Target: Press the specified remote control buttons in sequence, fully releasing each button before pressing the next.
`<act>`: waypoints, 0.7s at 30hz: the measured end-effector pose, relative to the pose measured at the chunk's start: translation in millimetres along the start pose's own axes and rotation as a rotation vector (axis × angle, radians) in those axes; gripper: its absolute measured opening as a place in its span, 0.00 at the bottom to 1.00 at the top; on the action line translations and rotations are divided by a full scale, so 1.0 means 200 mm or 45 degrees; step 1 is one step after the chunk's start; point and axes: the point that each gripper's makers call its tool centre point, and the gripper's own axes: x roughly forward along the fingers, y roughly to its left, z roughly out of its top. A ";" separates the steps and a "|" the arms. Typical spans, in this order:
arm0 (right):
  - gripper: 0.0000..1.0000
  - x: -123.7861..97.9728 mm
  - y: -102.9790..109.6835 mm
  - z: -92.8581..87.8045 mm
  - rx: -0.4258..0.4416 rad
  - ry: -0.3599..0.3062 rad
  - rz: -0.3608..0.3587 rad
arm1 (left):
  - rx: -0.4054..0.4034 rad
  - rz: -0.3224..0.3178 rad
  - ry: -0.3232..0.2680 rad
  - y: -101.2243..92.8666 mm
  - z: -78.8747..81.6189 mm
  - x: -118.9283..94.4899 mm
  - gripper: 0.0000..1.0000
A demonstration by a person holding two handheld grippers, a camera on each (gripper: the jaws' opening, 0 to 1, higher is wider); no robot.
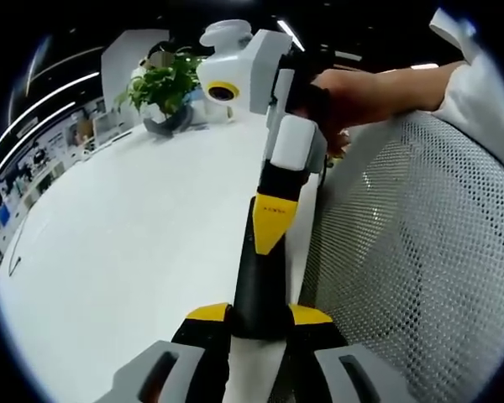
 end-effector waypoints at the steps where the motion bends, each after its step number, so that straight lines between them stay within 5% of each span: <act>1: 0.00 0.00 0.00 0.00 -0.001 0.001 0.000 | -0.006 0.003 0.005 0.00 0.00 0.00 0.25; 9: 0.00 -0.01 0.00 0.00 0.077 0.004 0.039 | -0.007 0.012 0.014 0.00 0.00 0.00 0.25; 21: 0.00 0.03 0.06 0.01 -0.054 0.014 0.047 | -0.005 0.012 0.017 0.00 0.00 0.00 0.25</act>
